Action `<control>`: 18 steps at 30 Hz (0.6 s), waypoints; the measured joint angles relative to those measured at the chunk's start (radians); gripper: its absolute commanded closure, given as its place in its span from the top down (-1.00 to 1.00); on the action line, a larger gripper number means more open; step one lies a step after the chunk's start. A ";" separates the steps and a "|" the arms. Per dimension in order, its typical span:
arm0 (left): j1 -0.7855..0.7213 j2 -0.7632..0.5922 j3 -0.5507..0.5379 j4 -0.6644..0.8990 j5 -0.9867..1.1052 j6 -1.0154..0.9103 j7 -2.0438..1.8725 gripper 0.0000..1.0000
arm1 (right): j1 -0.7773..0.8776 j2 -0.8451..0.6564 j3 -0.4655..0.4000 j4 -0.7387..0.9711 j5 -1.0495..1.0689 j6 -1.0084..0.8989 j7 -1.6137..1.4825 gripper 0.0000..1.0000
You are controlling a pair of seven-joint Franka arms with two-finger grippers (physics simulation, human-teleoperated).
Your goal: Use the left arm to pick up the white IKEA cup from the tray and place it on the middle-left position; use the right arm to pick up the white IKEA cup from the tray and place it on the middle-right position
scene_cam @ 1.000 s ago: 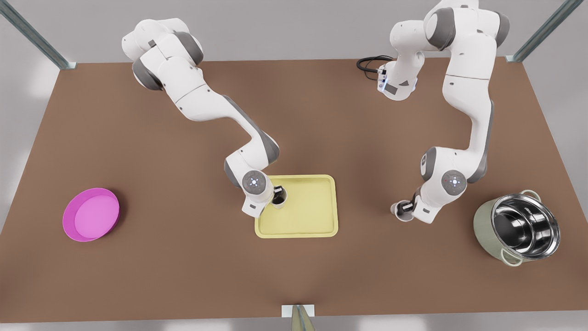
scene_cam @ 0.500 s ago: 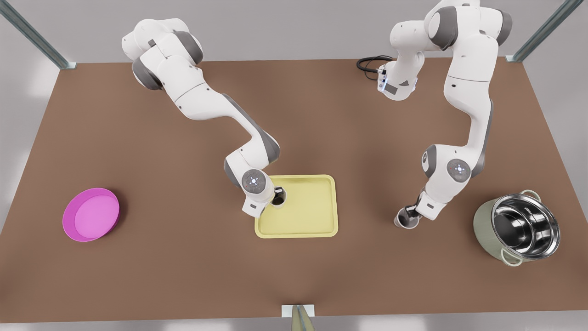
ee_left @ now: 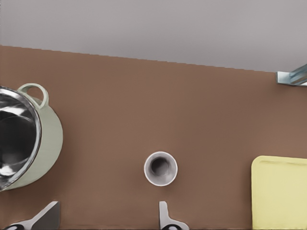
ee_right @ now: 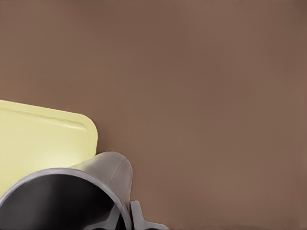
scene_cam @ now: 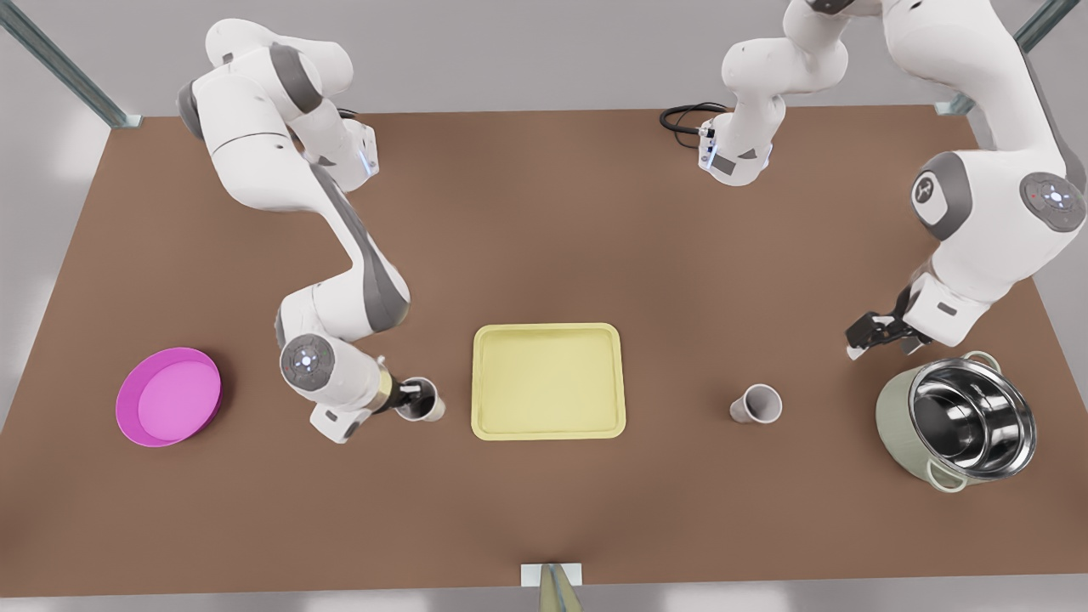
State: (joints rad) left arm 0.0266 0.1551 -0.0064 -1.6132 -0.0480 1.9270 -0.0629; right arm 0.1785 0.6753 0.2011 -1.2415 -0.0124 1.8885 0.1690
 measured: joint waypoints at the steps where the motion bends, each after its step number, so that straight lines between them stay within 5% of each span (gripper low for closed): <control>1: 0.008 0.001 0.003 -0.001 -0.002 -0.029 0.005 1.00 | -0.003 0.000 -0.014 0.008 -0.001 -0.008 -0.024 -0.97; 18: 0.035 0.024 0.007 0.051 -0.025 -0.183 0.054 1.00 | -0.008 0.111 -0.312 0.049 -0.003 0.067 -0.595 -0.97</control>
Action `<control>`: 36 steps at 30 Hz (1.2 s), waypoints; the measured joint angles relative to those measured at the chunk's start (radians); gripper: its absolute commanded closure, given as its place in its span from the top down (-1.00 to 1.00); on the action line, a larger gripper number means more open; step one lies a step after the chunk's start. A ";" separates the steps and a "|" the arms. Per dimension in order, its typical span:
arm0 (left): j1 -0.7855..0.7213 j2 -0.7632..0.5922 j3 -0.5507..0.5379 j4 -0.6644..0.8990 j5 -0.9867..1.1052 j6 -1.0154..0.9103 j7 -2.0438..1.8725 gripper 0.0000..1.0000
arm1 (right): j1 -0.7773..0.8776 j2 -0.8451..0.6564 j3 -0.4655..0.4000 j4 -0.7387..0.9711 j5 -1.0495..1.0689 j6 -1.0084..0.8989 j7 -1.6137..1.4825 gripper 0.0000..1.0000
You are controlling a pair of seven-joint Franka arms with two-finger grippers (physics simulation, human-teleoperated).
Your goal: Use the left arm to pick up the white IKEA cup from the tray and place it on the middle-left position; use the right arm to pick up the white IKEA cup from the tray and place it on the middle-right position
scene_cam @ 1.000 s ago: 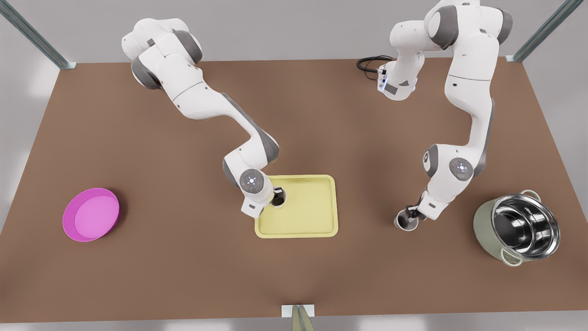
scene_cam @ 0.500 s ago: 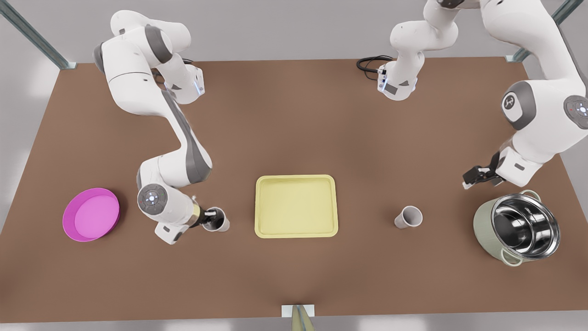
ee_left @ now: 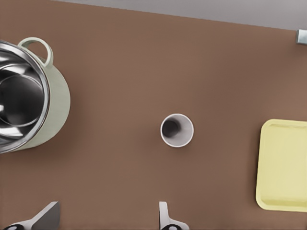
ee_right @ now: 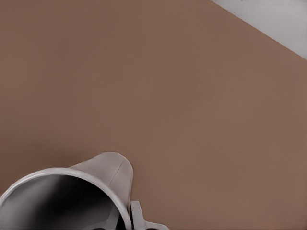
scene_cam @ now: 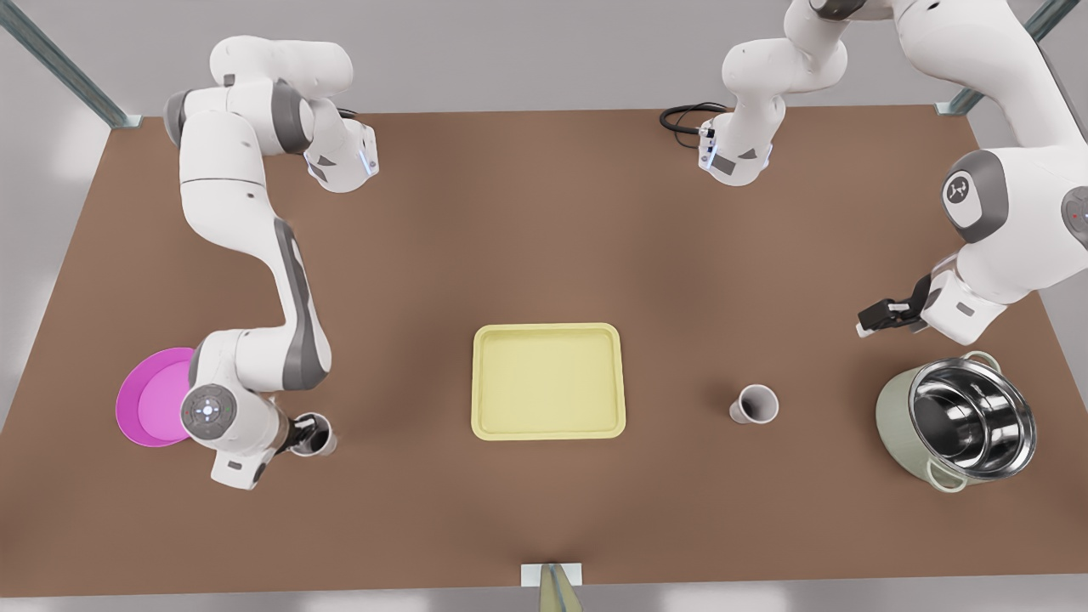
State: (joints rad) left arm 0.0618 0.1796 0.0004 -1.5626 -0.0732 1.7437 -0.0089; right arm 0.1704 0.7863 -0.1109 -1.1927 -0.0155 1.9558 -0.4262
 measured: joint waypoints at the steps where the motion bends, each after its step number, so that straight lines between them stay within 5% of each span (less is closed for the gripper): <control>1: 0.000 0.000 0.000 0.000 0.000 -0.001 0.002 1.00 | 0.000 0.007 -0.003 0.000 0.000 0.017 -0.029 -0.97; 18: 0.000 0.002 0.000 0.002 0.008 -0.008 0.022 1.00 | -0.025 0.112 0.002 -0.002 0.007 0.216 -0.339 -0.94; 22: 0.000 0.002 0.000 0.002 0.009 -0.008 0.024 1.00 | -0.025 0.114 0.002 0.000 -0.002 0.234 -0.371 -0.40; 30: 0.000 0.002 0.000 0.002 0.011 -0.008 0.028 1.00 | -0.025 0.106 0.006 0.001 0.004 0.251 -0.407 -0.07; 36: -0.007 0.003 -0.005 0.003 0.005 -0.006 0.030 1.00 | -0.018 -0.064 0.011 0.002 0.040 0.201 -0.422 0.15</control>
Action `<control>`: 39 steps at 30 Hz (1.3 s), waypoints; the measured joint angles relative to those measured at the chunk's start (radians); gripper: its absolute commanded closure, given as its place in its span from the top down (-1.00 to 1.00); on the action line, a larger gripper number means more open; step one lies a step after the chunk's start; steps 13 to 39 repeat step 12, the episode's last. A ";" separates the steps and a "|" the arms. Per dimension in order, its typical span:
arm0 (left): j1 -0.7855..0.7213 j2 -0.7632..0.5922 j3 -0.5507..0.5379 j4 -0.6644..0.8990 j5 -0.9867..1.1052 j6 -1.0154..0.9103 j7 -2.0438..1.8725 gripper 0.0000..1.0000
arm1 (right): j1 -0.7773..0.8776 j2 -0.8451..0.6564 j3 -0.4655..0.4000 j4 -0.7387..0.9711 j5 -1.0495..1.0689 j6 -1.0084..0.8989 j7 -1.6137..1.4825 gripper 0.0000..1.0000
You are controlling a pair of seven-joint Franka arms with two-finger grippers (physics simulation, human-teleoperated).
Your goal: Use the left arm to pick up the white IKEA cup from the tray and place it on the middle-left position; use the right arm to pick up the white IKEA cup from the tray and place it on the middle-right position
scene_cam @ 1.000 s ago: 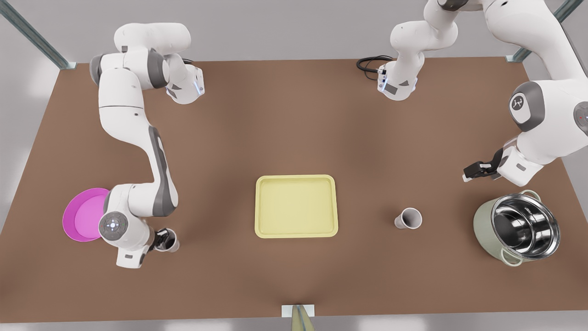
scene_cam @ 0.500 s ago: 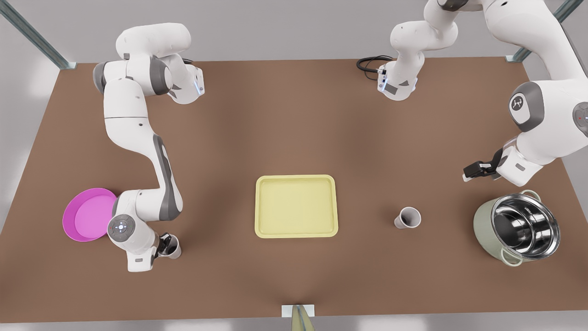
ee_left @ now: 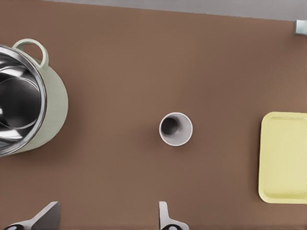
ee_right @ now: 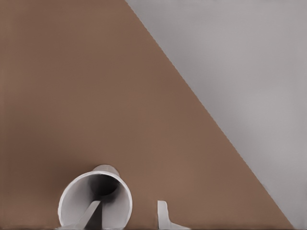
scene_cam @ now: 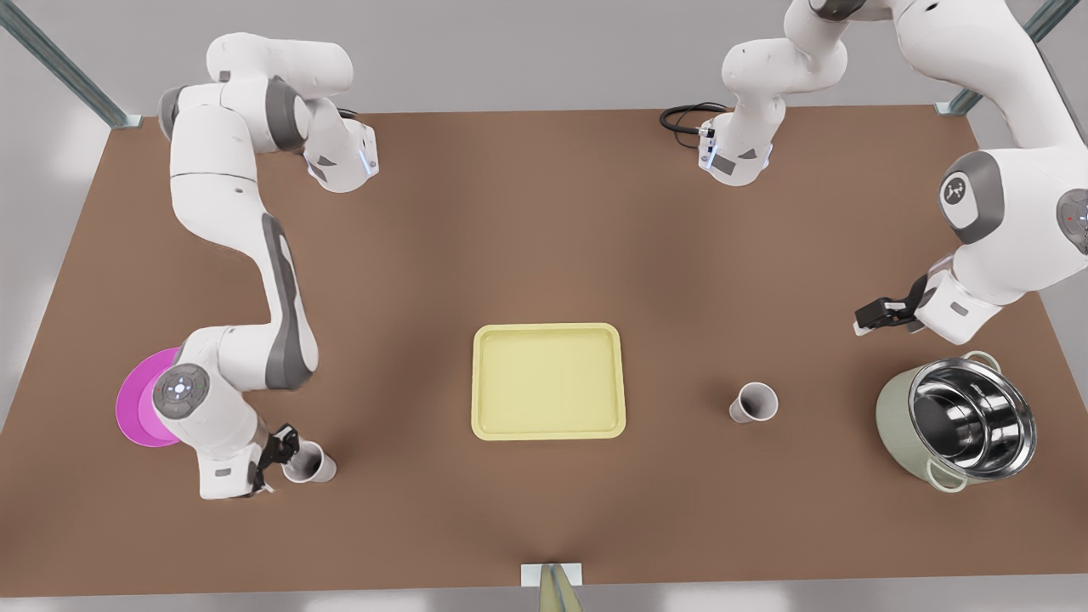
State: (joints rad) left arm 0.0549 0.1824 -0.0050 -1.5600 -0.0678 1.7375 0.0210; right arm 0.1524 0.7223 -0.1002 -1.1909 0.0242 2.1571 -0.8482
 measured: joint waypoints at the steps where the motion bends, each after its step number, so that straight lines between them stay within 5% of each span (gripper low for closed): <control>1: -0.004 0.007 -0.001 0.013 -0.002 0.001 0.000 1.00 | 0.018 -0.042 0.001 0.000 0.003 -0.034 0.011 0.22; 2: -0.006 0.014 -0.001 0.023 -0.004 0.002 0.000 1.00 | 0.050 -0.080 0.001 -0.001 0.007 -0.077 0.036 0.40; 3: -0.007 0.017 -0.001 0.028 -0.006 0.003 0.001 1.00 | 0.069 -0.107 0.004 -0.001 0.022 -0.127 0.082 0.92; 4: -0.006 0.019 -0.001 0.030 -0.007 0.004 0.001 1.00 | 0.081 -0.129 0.009 -0.004 0.038 -0.172 0.141 1.00; 8: -0.004 0.021 -0.001 0.033 -0.010 0.007 0.002 1.00 | 0.088 -0.181 0.006 -0.109 0.032 -0.339 0.337 1.00; 12: -0.003 0.021 -0.001 0.033 -0.011 0.008 0.003 1.00 | 0.083 -0.445 0.001 -0.453 0.000 -0.389 0.468 1.00; 39: -0.003 0.021 -0.001 0.033 -0.011 0.008 0.003 1.00 | 0.083 -0.445 0.001 -0.453 0.000 -0.389 0.468 1.00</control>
